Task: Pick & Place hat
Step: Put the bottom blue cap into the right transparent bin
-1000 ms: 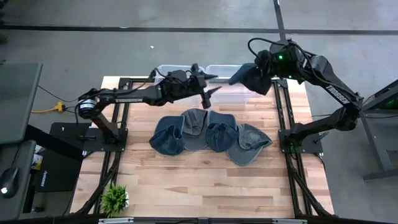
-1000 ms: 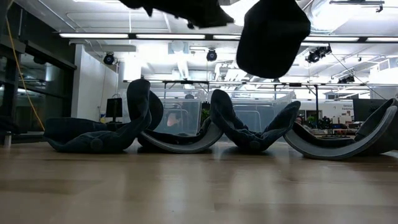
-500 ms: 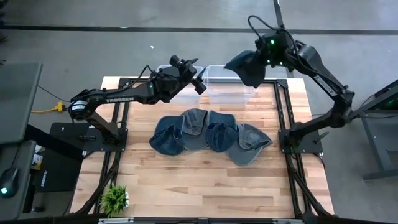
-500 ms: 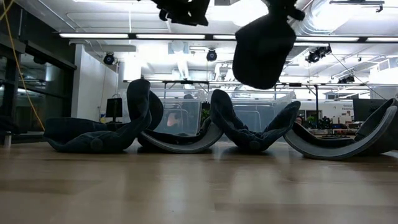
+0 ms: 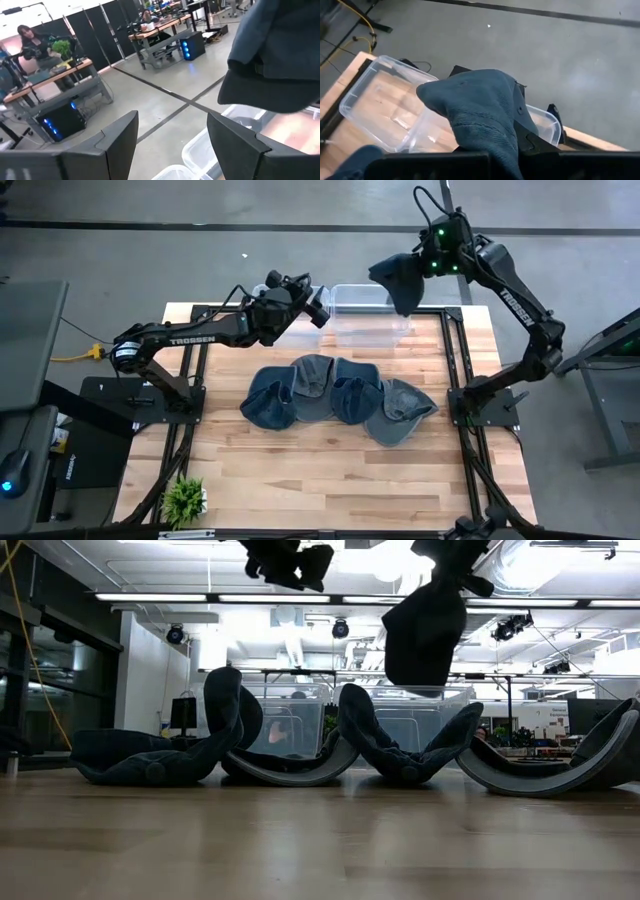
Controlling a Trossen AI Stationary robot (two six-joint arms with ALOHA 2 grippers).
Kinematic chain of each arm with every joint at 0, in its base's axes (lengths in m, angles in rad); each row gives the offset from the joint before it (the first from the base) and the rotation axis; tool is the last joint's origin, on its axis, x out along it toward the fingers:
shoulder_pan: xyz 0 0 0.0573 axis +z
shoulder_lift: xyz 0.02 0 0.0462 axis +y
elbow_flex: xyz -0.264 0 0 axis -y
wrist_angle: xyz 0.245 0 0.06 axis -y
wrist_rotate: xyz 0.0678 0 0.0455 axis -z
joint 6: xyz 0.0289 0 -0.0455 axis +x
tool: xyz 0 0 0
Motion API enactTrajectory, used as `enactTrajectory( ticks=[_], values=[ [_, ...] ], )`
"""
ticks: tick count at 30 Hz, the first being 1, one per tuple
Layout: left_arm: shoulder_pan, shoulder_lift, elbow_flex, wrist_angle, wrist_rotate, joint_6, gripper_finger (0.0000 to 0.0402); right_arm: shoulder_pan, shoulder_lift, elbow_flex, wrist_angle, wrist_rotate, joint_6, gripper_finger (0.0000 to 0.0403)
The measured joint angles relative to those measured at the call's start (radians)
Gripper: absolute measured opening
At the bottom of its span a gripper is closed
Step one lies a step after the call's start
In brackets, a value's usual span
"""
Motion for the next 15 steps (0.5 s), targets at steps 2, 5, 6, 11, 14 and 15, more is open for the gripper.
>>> enactTrajectory(
  ticks=[2,5,6,11,14,15],
  values=[
    [0.000,0.000,0.000,0.000,0.000,-0.011,0.0234,0.001,0.000,0.000,-0.001,-0.001,0.020,0.0000],
    [0.000,0.000,0.000,0.000,-0.012,-0.021,0.0234,0.020,0.000,0.000,-0.004,0.009,0.032,0.0000],
    [0.000,0.000,0.000,0.000,-0.018,-0.027,0.0234,0.023,0.000,0.000,-0.009,0.018,0.041,0.0000],
    [0.000,0.000,0.000,0.001,-0.052,-0.080,0.0234,0.023,-0.002,-0.012,-0.041,0.025,0.087,0.0000],
    [0.000,0.000,-0.001,0.001,-0.073,-0.083,0.0234,0.016,-0.002,-0.033,-0.047,0.027,0.095,0.0000],
    [0.000,0.000,-0.001,-0.001,-0.075,-0.083,0.0234,0.014,-0.002,-0.044,-0.044,0.030,0.097,0.0000]
  ],
)
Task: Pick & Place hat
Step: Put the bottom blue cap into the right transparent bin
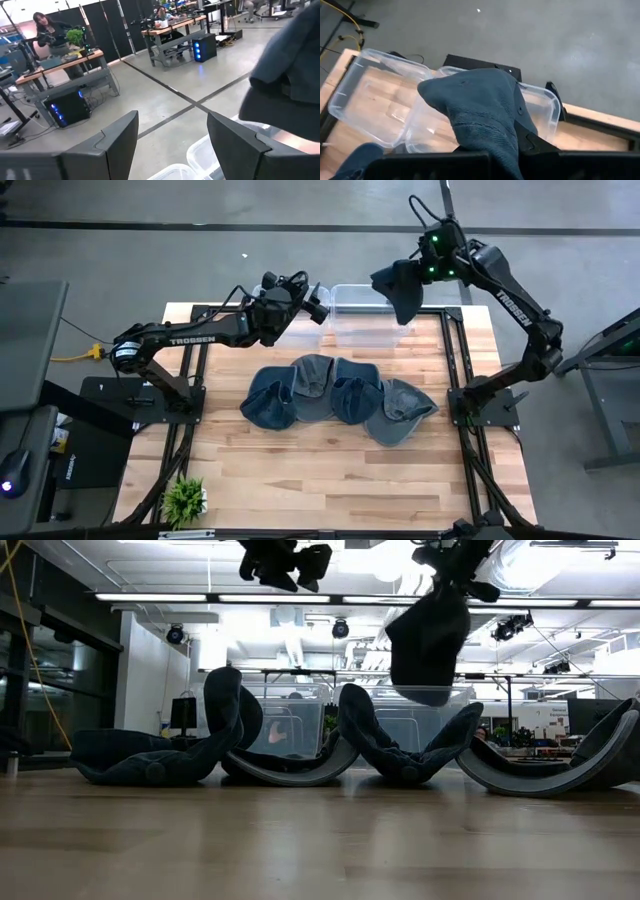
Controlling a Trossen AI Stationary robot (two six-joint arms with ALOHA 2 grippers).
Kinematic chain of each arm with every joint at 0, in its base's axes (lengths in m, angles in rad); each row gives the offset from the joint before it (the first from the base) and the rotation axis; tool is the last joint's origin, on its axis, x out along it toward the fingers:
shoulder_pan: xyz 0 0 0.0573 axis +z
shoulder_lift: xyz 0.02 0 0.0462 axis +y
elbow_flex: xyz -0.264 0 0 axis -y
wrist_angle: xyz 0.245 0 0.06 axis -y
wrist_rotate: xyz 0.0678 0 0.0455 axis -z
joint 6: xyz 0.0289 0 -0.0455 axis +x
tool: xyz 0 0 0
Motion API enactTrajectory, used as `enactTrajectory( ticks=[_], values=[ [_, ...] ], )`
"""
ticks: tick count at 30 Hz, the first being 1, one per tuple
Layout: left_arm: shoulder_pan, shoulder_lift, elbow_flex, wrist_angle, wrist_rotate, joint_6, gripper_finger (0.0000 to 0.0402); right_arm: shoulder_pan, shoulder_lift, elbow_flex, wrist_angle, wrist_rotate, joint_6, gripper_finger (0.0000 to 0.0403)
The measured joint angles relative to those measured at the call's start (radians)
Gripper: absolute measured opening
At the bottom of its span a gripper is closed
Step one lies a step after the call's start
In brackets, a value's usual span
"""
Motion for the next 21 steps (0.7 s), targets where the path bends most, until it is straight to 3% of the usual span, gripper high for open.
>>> enactTrajectory(
  ticks=[21],
  values=[
    [0.000,0.000,0.000,-0.034,-0.003,-0.023,0.0234,-0.073,0.000,-0.276,0.190,0.021,0.027,0.0000]
  ],
)
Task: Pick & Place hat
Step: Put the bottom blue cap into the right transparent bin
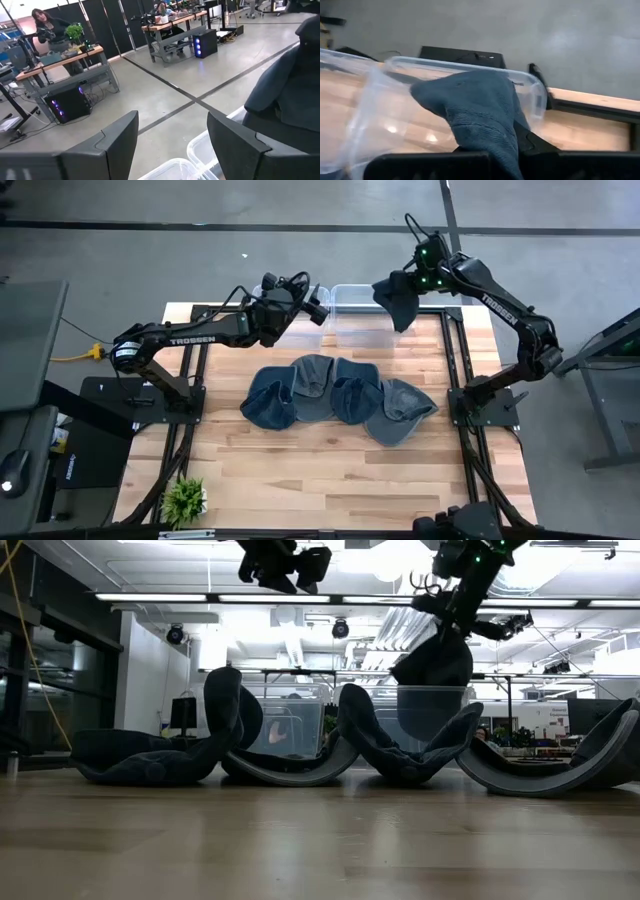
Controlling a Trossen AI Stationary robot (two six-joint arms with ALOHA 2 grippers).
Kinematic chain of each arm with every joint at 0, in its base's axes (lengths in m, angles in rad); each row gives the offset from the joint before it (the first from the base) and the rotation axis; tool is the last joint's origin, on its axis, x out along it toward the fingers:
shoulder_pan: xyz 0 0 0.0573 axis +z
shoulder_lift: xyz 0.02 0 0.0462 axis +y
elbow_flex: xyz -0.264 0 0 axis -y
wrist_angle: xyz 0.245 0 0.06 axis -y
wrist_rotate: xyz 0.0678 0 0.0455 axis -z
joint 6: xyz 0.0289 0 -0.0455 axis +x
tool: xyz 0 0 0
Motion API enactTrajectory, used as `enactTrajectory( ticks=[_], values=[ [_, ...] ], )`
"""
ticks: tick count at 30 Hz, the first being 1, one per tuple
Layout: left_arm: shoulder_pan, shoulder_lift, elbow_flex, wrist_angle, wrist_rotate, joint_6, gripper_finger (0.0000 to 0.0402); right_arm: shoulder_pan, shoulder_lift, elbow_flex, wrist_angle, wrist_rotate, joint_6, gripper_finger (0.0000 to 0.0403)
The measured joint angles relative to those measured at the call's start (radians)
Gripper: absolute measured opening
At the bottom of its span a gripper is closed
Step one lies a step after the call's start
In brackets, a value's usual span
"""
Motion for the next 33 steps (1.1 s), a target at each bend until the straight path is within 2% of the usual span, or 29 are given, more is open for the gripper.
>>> enactTrajectory(
  ticks=[12,23,28,33],
  values=[
    [0.000,0.000,0.000,-0.026,-0.017,-0.004,0.0234,-0.032,0.001,-0.003,-0.010,0.075,-0.041,0.0002],
    [0.000,0.000,0.000,-0.032,-0.027,-0.019,0.0233,0.035,0.002,-0.006,-0.019,0.039,-0.012,0.0003],
    [0.000,0.000,0.000,-0.040,-0.027,-0.028,0.0233,0.054,0.002,-0.050,0.018,0.085,-0.005,0.0004],
    [0.000,0.000,0.000,-0.064,-0.026,-0.031,0.0233,0.020,0.003,-0.130,0.092,0.076,-0.008,0.0003]
  ],
)
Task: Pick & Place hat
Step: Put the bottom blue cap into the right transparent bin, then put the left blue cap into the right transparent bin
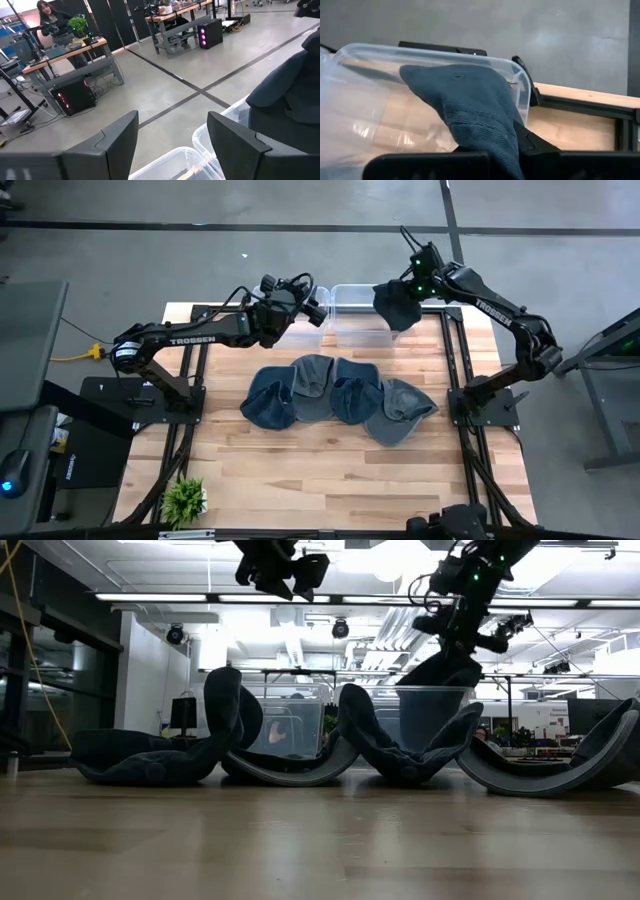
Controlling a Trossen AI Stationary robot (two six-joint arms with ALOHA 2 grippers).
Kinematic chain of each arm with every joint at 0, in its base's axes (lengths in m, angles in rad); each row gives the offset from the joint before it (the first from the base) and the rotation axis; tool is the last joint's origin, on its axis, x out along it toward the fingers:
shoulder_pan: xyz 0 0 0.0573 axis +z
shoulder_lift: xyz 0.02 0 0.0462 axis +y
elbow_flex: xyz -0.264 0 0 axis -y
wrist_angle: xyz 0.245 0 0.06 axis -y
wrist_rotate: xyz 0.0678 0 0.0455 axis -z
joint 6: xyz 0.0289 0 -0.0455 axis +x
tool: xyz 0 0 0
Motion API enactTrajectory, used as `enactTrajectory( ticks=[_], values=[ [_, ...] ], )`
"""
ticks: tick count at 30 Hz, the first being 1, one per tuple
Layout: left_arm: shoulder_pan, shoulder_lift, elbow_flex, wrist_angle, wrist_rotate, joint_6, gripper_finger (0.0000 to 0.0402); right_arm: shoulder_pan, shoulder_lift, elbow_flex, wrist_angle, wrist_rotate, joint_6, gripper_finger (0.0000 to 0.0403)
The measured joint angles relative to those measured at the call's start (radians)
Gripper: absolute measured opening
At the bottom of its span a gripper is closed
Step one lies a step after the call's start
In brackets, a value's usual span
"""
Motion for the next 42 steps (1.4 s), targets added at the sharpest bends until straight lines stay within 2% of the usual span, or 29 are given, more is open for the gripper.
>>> enactTrajectory(
  ticks=[7,15,21,26,29,33,42],
  values=[
    [0.000,0.000,0.000,-0.012,0.000,0.000,0.0233,-0.026,0.000,-0.069,0.092,-0.072,-0.011,0.0009],
    [0.000,0.000,0.000,-0.022,0.000,0.000,0.0233,-0.025,-0.007,-0.049,0.093,-0.089,-0.144,0.0027],
    [0.000,0.000,0.000,-0.029,0.001,0.000,0.0233,-0.026,-0.008,-0.019,0.075,-0.074,-0.231,0.0106],
    [0.000,0.000,0.000,-0.034,0.001,0.001,0.0233,-0.026,-0.009,-0.016,0.054,0.037,-0.294,0.0184],
    [0.000,0.000,0.000,-0.053,0.002,0.001,0.0233,-0.034,-0.010,-0.009,0.041,0.110,-0.351,0.0212],
    [0.000,0.000,0.000,-0.076,-0.012,0.002,0.0233,-0.059,-0.010,0.048,0.012,0.150,-0.409,0.0223],
    [0.000,0.000,0.000,-0.115,-0.042,0.013,0.0234,-0.077,-0.011,0.243,-0.131,0.068,-0.487,0.0224]
  ],
)
